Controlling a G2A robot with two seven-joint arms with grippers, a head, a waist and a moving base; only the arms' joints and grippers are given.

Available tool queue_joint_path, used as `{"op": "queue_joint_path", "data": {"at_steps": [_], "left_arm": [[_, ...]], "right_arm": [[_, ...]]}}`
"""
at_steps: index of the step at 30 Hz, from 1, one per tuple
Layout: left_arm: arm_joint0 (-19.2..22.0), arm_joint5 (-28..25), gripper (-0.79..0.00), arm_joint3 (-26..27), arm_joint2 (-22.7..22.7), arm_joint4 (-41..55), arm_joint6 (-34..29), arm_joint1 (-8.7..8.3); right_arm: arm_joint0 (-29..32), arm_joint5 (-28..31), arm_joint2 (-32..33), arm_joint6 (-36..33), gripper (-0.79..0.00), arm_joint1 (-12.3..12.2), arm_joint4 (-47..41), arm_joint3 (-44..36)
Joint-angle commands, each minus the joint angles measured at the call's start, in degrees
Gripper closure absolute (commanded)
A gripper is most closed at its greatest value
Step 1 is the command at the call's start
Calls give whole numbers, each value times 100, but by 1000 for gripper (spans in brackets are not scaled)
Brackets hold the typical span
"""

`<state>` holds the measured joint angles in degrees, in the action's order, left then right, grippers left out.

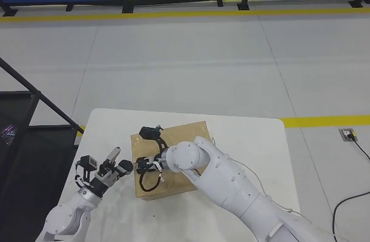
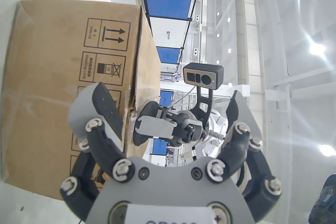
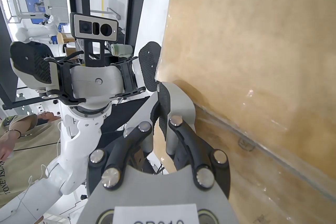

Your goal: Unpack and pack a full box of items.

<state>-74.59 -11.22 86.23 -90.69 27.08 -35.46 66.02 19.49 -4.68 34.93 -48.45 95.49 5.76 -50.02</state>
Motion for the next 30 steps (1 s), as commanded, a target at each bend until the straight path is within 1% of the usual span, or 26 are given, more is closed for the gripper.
{"op": "queue_joint_path", "data": {"at_steps": [1,4,8,11,17,25,30], "left_arm": [[6,2,-785,-9,-28,13,-6,-5],[12,7,-785,-18,-70,48,-24,-12],[25,14,-785,-20,-123,73,-32,-21],[48,25,-785,-35,-145,93,-45,-27],[110,52,-785,-86,-156,107,-47,-34],[161,67,-785,-109,-150,123,-37,-39],[204,85,-785,-127,-132,111,-18,-41]], "right_arm": [[-13,48,43,-55,0,-3,10,29],[2,59,121,-130,0,-44,135,-21],[104,14,300,-271,0,-170,381,-261],[273,-82,490,-360,0,-302,602,-595],[730,-511,945,-540,0,-602,1195,-1370],[1279,-810,1809,-683,0,-943,1516,-1998],[1532,-824,2311,-855,0,-1105,1527,-2219]]}}
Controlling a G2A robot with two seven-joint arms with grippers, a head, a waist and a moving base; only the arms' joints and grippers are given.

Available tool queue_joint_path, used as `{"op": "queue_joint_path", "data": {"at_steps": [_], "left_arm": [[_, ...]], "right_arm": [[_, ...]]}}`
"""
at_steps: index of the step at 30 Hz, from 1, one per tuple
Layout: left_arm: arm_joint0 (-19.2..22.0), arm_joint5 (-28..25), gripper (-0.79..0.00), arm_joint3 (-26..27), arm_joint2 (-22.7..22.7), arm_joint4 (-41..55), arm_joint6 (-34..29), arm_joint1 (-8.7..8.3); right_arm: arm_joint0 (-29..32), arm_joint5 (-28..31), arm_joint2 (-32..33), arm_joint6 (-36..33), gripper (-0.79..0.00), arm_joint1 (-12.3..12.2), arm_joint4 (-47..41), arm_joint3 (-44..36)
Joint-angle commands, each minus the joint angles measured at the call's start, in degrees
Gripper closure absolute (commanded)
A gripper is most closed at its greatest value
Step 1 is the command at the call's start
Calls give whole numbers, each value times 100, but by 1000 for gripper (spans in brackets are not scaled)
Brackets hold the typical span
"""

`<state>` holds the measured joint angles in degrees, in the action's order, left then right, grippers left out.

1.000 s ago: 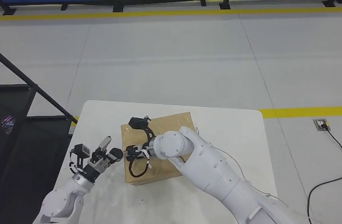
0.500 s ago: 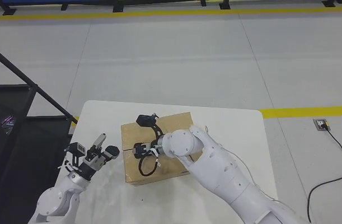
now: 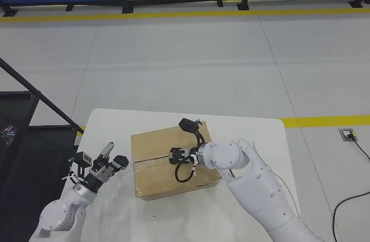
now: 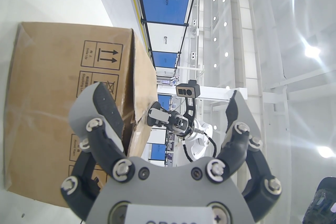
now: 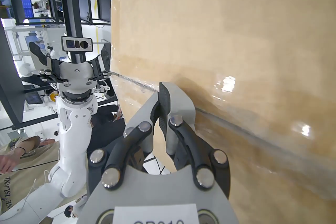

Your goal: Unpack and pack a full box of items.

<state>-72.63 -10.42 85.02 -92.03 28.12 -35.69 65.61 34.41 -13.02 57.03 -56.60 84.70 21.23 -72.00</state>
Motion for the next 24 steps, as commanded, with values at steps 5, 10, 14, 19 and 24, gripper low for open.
{"op": "queue_joint_path", "data": {"at_steps": [5,10,14,19,24], "left_arm": [[41,17,-785,-40,-4,28,8,-4],[54,-10,-785,-68,-22,40,27,-8],[59,-14,-785,-105,-35,58,13,-12],[65,-15,-785,-110,-35,52,20,-16],[68,-27,-785,-86,-48,43,40,-21]], "right_arm": [[210,16,539,-158,0,-158,-55,-64],[422,35,918,-143,0,-267,-141,-141],[703,57,1257,-62,0,-367,-159,-409],[1279,128,1821,69,0,-516,-206,-1047],[1994,323,2462,306,0,-642,-480,-1711]]}}
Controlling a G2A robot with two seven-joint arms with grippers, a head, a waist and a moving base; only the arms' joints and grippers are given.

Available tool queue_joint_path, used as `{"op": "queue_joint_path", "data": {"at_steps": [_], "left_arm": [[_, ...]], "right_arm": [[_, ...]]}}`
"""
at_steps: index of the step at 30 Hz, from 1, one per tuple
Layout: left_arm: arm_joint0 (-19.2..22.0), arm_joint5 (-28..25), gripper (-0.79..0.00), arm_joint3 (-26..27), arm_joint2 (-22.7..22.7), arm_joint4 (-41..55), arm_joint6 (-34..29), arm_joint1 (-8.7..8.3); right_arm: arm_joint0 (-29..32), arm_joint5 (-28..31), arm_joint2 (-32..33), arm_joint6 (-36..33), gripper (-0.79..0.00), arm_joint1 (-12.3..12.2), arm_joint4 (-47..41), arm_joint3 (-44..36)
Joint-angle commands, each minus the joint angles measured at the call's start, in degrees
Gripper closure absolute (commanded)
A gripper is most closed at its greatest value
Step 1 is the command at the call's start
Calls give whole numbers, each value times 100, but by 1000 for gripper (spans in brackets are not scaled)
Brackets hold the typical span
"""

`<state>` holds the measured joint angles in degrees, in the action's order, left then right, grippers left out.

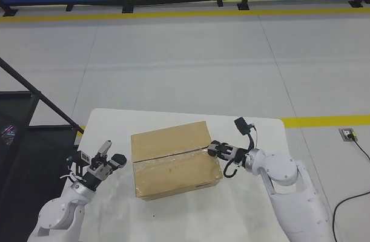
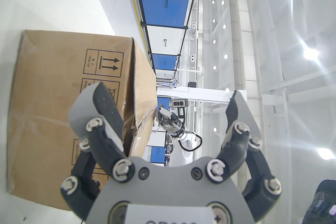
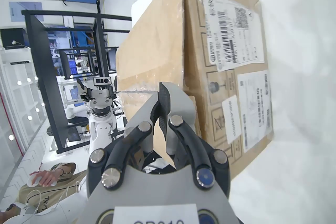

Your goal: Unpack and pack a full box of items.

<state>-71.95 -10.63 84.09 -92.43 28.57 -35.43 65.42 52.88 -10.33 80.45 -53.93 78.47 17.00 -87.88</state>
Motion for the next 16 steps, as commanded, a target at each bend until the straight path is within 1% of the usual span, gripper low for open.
{"op": "queue_joint_path", "data": {"at_steps": [1,2,3,4,5,7,8,9,12,13,16], "left_arm": [[-5,-17,-785,8,-21,19,40,-1],[-14,-22,-785,12,-33,42,59,-1],[-25,-28,-785,13,-49,60,79,-1],[-40,-39,-785,18,-65,81,93,-1],[-60,-51,-785,30,-78,84,94,-3],[-78,-62,-785,40,-89,88,89,-4],[-73,-59,-784,37,-87,89,93,-4],[-80,-63,-785,41,-90,89,91,-5],[-78,-63,-784,41,-89,89,89,-5],[-78,-62,-784,41,-89,89,89,-5],[-78,-62,-785,40,-89,88,89,-4]], "right_arm": [[281,125,227,95,0,-40,-104,-235],[405,198,334,172,-18,-58,-155,-331],[524,225,453,336,-215,-74,-180,-400],[638,226,547,578,-785,-84,-152,-471],[709,205,590,747,-785,-90,-88,-505],[709,205,590,747,-785,-90,-88,-505],[728,209,599,890,-103,-91,-82,-511],[720,205,597,911,-183,-91,-82,-511],[708,204,589,743,-359,-90,-88,-505],[708,204,589,739,-438,-90,-88,-505],[709,205,589,745,-583,-90,-89,-505]]}}
